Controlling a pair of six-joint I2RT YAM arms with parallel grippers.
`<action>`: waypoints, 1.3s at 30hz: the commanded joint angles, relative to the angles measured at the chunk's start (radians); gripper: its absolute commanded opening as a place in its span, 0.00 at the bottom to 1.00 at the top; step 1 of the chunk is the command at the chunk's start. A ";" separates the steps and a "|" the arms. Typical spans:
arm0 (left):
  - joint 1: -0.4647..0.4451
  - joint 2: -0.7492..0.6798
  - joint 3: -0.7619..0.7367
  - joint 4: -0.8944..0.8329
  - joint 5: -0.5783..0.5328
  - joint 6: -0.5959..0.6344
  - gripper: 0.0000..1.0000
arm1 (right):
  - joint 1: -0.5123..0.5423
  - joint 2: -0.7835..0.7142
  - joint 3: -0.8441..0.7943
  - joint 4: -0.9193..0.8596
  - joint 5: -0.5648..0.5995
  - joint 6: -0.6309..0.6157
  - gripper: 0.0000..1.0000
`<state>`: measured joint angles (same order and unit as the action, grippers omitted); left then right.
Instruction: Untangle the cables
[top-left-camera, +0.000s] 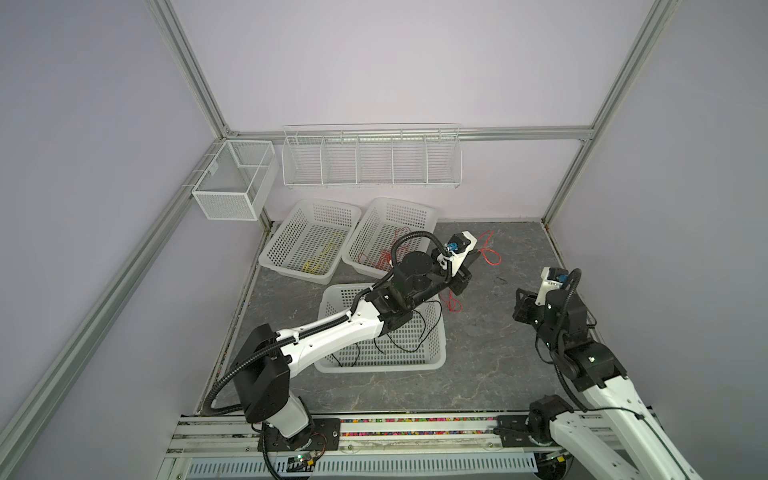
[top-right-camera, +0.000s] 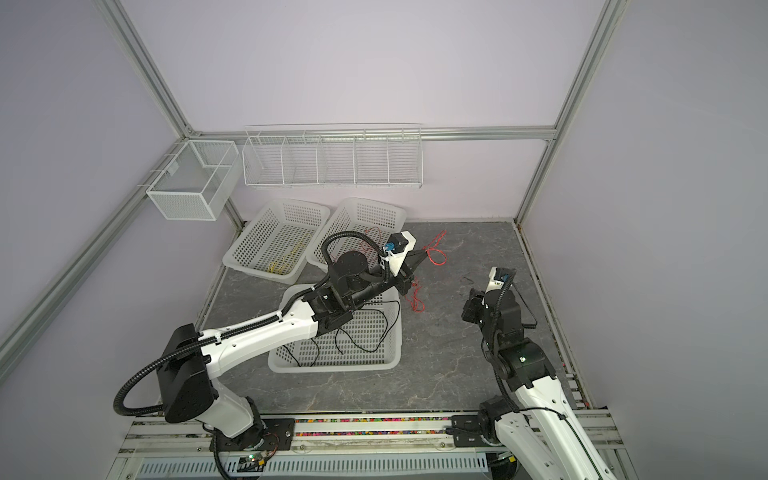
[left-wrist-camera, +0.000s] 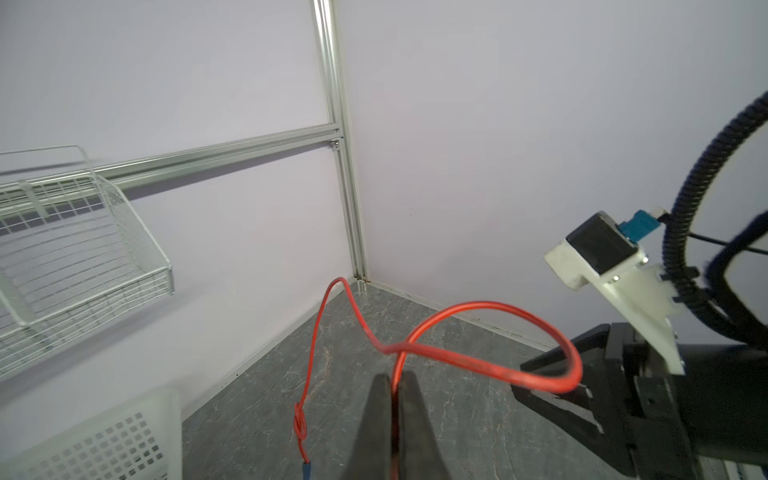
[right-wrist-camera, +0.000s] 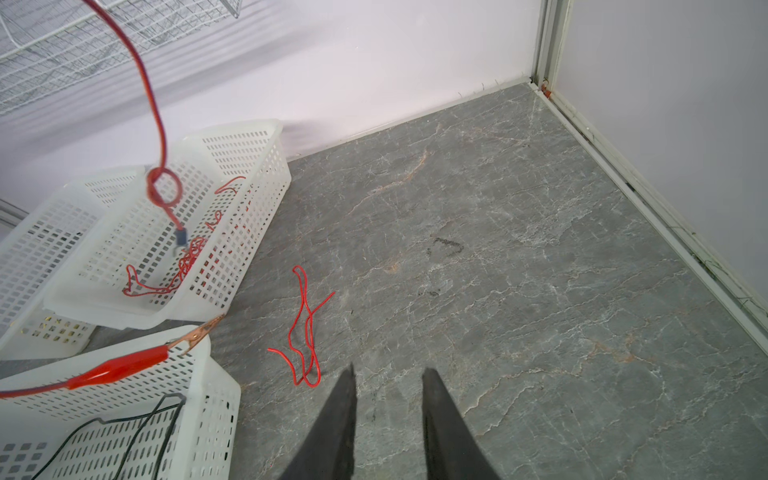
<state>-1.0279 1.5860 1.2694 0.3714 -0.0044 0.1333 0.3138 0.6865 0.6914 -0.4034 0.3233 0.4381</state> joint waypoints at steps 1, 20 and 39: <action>0.006 -0.026 -0.024 -0.020 -0.131 0.024 0.00 | -0.006 0.012 -0.018 0.005 -0.009 0.004 0.31; 0.298 0.053 0.033 -0.071 -0.175 0.023 0.00 | -0.005 0.076 -0.024 0.028 -0.023 0.005 0.32; 0.380 0.299 0.186 -0.323 -0.255 -0.079 0.00 | -0.003 0.199 -0.004 0.095 -0.129 0.016 0.32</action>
<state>-0.6544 1.8664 1.4014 0.1177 -0.2310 0.0837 0.3138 0.8753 0.6865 -0.3542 0.2340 0.4416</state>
